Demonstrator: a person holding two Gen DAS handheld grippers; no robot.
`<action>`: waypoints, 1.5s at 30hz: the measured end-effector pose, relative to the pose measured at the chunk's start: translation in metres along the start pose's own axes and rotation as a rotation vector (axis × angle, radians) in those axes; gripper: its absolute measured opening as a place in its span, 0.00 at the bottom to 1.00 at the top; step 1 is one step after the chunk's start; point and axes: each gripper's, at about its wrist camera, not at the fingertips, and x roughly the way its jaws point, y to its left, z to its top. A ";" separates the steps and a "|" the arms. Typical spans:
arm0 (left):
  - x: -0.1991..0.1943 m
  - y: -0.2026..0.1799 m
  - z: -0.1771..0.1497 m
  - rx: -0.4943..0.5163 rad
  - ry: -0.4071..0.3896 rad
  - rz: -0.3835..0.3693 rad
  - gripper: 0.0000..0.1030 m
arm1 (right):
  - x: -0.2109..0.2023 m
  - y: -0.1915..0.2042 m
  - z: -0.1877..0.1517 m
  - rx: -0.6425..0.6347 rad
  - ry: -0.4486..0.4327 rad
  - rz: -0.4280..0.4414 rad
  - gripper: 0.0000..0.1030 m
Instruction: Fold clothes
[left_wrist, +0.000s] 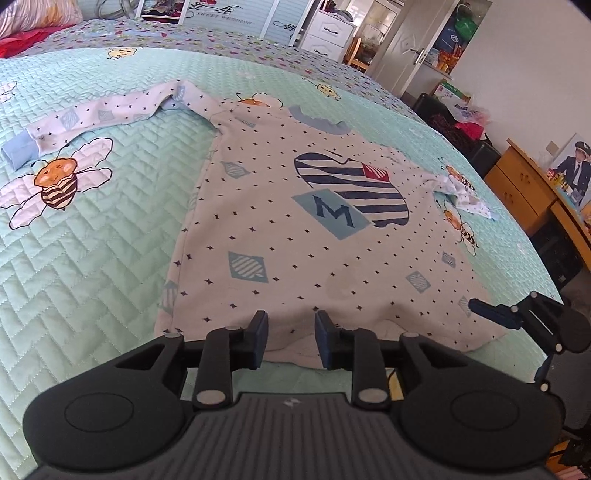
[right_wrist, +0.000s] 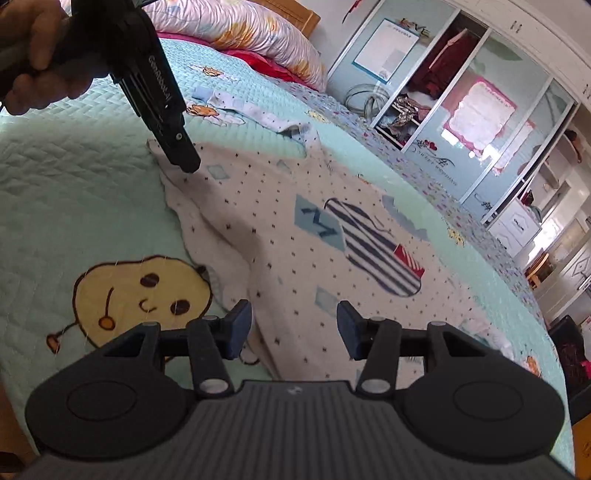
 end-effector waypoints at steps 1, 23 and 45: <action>0.000 -0.002 -0.001 0.010 0.004 0.000 0.29 | 0.002 0.000 -0.001 0.000 0.012 0.003 0.51; -0.005 0.001 -0.004 0.012 0.020 -0.048 0.29 | 0.035 0.021 0.009 -0.202 -0.039 -0.158 0.58; -0.015 0.007 -0.004 -0.007 0.050 -0.125 0.34 | 0.026 -0.009 0.004 0.127 -0.171 -0.059 0.70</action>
